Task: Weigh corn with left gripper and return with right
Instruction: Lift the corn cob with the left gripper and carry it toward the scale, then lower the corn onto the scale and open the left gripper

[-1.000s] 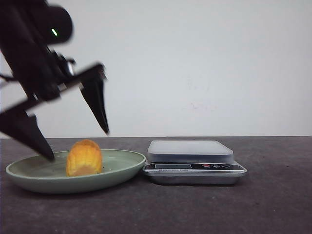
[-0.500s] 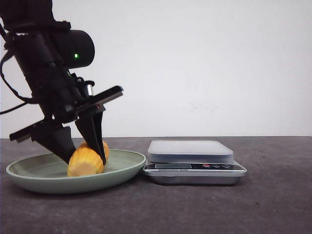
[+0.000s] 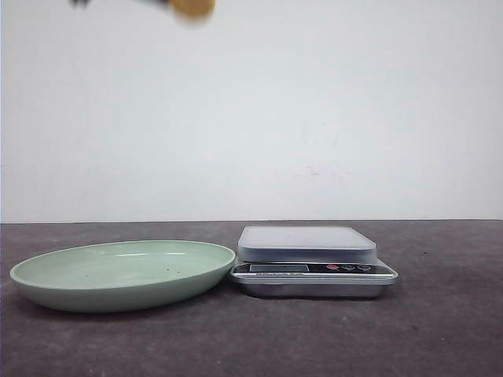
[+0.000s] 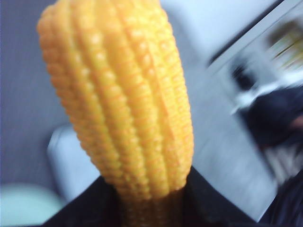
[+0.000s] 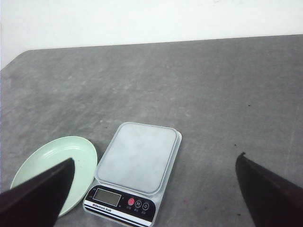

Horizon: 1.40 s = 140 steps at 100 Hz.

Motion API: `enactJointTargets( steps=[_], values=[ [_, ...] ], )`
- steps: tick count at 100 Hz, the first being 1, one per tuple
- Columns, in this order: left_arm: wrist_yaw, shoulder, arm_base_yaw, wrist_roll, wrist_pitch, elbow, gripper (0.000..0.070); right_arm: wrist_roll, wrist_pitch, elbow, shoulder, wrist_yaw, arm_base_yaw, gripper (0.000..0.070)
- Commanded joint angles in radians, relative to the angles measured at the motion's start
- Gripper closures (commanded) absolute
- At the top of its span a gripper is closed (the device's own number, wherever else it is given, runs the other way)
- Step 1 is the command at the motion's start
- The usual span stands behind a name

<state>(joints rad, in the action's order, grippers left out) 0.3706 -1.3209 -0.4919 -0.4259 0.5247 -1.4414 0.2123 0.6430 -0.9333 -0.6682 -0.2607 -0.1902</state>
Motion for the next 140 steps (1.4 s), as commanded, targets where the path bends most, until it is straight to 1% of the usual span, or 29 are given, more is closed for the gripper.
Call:
enactJointTargets(
  steps=[1,12,20,29,47,53,60,78,91,100,117,140],
  values=[
    [0.004,0.008,-0.012,0.032,-0.057,-0.042,0.0696,-0.011,-0.008,-0.013,-0.004,0.000,-0.009,0.0000],
    [0.002,0.024,-0.023,0.019,-0.158,-0.056,0.0696,-0.011,-0.008,-0.013,-0.004,0.001,-0.019,0.0000],
    [-0.023,0.019,-0.029,0.001,-0.174,-0.056,0.0696,-0.011,-0.008,-0.013,-0.004,0.003,-0.025,0.0000],
    [-0.049,-0.014,-0.041,-0.009,-0.165,-0.056,0.0696,-0.011,-0.008,-0.013,-0.004,0.006,-0.031,0.0000],
    [-0.048,-0.150,-0.073,-0.037,-0.157,-0.056,0.0696,-0.012,-0.010,-0.013,-0.005,0.012,-0.040,0.0000],
    [-0.046,-0.209,-0.082,-0.057,-0.157,-0.056,0.0696,-0.017,-0.010,-0.013,-0.010,0.027,-0.045,0.0000],
    [-0.029,-0.280,-0.093,-0.075,-0.158,-0.056,0.0696,-0.023,-0.005,-0.012,-0.011,0.033,-0.048,0.0000],
    [-0.016,-0.453,-0.121,-0.084,-0.148,-0.056,0.0696,-0.040,0.002,0.003,-0.018,0.033,-0.050,0.0000],
    [0.019,-0.551,-0.137,-0.107,-0.134,-0.056,0.0696,-0.041,0.032,0.014,-0.018,0.036,-0.050,0.0000],
    [0.032,-0.594,-0.145,-0.114,-0.117,-0.056,0.0696,-0.043,0.063,0.014,-0.018,0.059,-0.050,0.0000],
    [0.030,-0.636,-0.161,-0.113,-0.113,-0.056,0.0696,-0.048,0.076,0.014,-0.018,0.060,-0.050,0.0000],
    [-0.016,-0.642,-0.168,-0.094,-0.053,-0.056,0.0688,-0.048,0.068,0.016,-0.030,0.082,-0.050,0.0000]
  ],
)
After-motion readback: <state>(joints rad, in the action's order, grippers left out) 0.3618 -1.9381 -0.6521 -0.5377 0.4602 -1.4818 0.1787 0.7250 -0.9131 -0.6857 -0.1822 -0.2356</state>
